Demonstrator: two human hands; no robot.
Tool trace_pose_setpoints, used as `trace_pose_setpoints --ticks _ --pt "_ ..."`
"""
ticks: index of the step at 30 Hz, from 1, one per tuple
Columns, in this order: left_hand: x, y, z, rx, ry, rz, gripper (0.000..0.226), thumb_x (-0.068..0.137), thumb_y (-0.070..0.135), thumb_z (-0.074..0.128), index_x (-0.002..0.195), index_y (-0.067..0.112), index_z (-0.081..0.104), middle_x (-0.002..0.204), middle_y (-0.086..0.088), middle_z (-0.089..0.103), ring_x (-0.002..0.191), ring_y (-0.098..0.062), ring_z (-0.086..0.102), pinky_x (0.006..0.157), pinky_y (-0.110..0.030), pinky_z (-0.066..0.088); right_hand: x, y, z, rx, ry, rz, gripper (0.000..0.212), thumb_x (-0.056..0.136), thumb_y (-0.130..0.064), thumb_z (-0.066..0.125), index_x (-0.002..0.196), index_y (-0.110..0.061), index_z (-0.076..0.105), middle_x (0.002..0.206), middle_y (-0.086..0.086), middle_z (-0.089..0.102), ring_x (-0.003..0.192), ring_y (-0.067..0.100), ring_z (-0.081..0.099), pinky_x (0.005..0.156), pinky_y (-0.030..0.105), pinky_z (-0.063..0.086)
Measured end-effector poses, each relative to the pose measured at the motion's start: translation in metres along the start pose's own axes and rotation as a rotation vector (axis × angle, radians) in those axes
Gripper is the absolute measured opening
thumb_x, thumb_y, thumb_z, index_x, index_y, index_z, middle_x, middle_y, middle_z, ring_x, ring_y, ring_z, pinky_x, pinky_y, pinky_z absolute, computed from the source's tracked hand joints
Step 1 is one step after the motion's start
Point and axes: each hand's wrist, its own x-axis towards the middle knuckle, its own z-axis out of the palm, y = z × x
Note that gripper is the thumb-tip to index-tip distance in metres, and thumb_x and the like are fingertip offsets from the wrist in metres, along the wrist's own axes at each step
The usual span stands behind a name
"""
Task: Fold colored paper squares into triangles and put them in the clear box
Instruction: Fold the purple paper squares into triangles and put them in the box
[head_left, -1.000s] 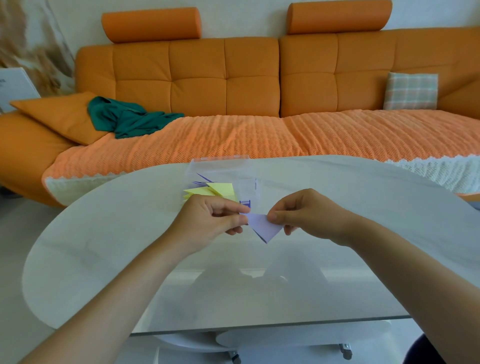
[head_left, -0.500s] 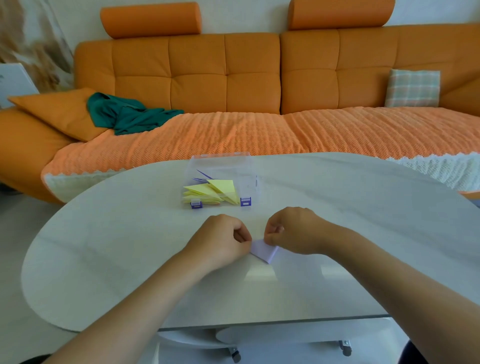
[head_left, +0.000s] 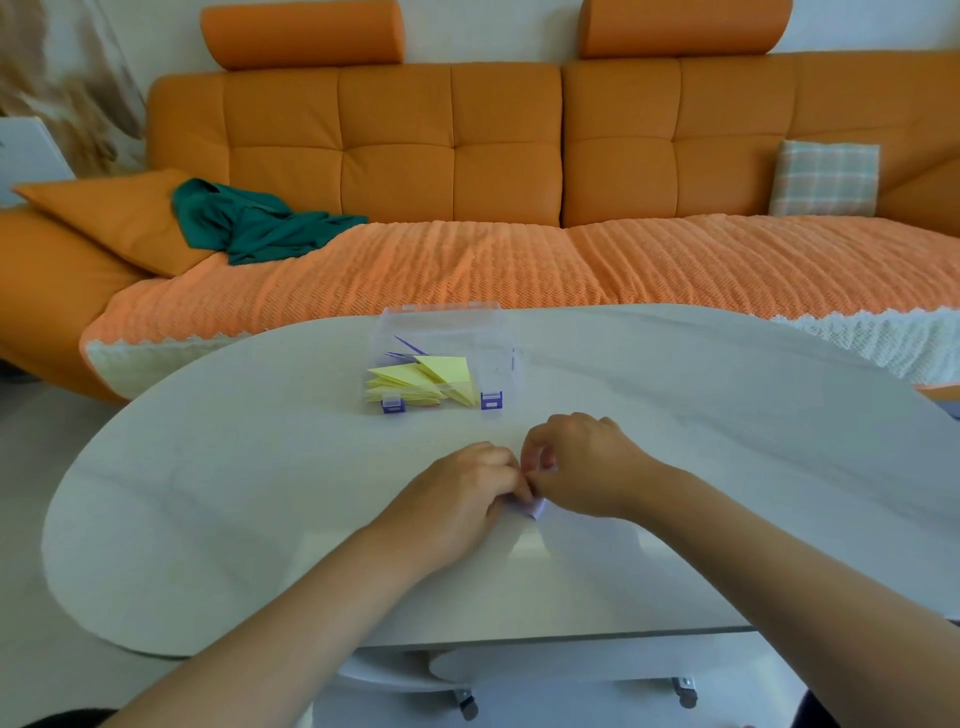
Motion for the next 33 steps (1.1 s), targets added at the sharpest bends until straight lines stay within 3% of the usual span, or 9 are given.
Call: trace_pose_setpoints --ticks 4,8,15,20,27,33 --pt "-0.008 0.001 0.003 0.071 0.041 0.056 0.036 0.085 0.001 0.052 0.106 0.021 0.074 0.096 0.002 0.066 0.091 -0.018 0.056 0.074 -0.033 0.05 0.0 0.003 0.0 0.073 -0.022 0.036 0.007 0.082 -0.039 0.064 0.085 -0.035 0.068 0.088 -0.015 0.061 0.089 0.009 0.059 0.082 0.029 0.044" --pt "-0.014 0.012 0.002 0.11 0.055 0.053 0.039 0.086 0.022 0.039 0.106 0.02 0.072 0.088 0.003 0.058 0.083 -0.013 0.047 0.065 -0.025 0.04 -0.002 0.012 -0.009 0.183 -0.109 0.06 0.005 0.082 -0.043 0.072 0.086 -0.04 0.071 0.088 -0.02 0.062 0.082 -0.003 0.058 0.069 0.017 0.042" --pt "-0.018 0.019 0.005 0.171 -0.007 0.02 0.045 0.088 0.039 0.033 0.119 0.028 0.064 0.1 0.007 0.053 0.095 -0.011 0.043 0.072 -0.025 0.041 -0.003 0.016 -0.015 0.26 -0.164 0.089 0.017 0.077 -0.044 0.079 0.092 -0.043 0.071 0.095 -0.019 0.064 0.084 0.001 0.061 0.066 0.014 0.042" --pt "-0.021 0.02 0.007 0.222 -0.035 0.033 0.042 0.089 0.043 0.044 0.126 0.027 0.059 0.109 0.006 0.053 0.103 -0.014 0.043 0.077 -0.034 0.05 -0.001 0.016 -0.017 0.262 -0.184 0.079 0.019 0.077 -0.043 0.079 0.094 -0.042 0.069 0.097 -0.016 0.062 0.084 0.002 0.059 0.066 0.015 0.041" --pt "-0.021 0.019 0.007 0.256 -0.052 0.043 0.045 0.088 0.051 0.046 0.124 0.026 0.058 0.11 0.004 0.051 0.104 -0.017 0.043 0.078 -0.038 0.051 0.009 0.029 -0.022 0.242 -0.155 0.111 0.013 0.08 -0.026 0.078 0.086 -0.037 0.075 0.087 -0.016 0.068 0.075 0.0 0.06 0.064 0.01 0.041" --pt "-0.02 0.02 0.009 0.277 -0.065 0.033 0.049 0.086 0.054 0.045 0.125 0.027 0.056 0.111 0.006 0.049 0.106 -0.017 0.043 0.078 -0.037 0.051 0.014 0.037 -0.021 0.297 -0.128 0.145 0.024 0.084 -0.015 0.071 0.075 -0.037 0.076 0.067 -0.025 0.067 0.064 -0.011 0.06 0.051 0.002 0.039"
